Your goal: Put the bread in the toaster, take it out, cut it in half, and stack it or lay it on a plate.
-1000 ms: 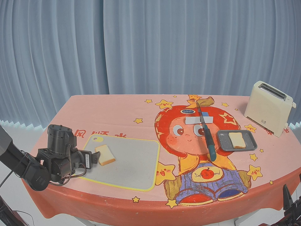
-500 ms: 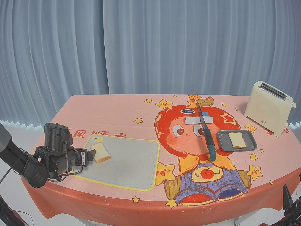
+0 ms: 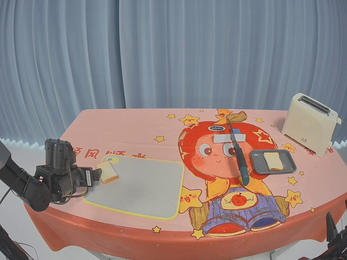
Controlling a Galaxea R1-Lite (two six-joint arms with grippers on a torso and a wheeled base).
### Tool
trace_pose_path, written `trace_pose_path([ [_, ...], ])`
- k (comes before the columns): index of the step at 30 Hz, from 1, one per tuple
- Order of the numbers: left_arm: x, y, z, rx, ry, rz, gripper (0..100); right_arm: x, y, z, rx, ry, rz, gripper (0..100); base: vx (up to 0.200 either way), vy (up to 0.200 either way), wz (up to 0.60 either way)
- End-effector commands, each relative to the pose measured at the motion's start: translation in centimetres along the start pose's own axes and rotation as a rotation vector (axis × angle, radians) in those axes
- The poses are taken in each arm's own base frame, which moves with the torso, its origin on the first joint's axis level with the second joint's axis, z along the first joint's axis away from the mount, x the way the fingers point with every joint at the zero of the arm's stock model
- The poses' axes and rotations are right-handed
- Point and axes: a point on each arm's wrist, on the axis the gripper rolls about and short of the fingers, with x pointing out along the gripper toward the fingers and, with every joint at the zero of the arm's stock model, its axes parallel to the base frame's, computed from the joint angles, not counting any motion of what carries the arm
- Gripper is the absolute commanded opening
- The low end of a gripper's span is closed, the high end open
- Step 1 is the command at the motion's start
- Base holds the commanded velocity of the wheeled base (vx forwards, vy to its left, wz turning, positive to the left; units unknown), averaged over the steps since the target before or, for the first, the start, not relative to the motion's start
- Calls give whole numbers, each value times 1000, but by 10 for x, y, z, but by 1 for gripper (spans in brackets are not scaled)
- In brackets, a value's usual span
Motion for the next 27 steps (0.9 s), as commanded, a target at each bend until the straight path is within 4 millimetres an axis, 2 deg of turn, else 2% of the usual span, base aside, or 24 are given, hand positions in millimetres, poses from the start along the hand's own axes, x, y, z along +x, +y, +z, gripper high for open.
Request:
trace_pose_path([
  [1, 1, 0, -1, 0, 3, 1, 100, 0, 0, -5, 0, 1, 0, 100, 0, 0, 0],
  [4, 1, 0, -1, 0, 3, 1, 100, 0, 0, -5, 0, 1, 0, 100, 0, 0, 0],
  [5, 1, 0, -2, 1, 6, 1, 0, 0, 0, -5, 0, 1, 0, 100, 0, 0, 0],
  [27, -3, -2, 3, 1, -18, -8, 0, 0, 0, -5, 0, 1, -1, 100, 0, 0, 0],
])
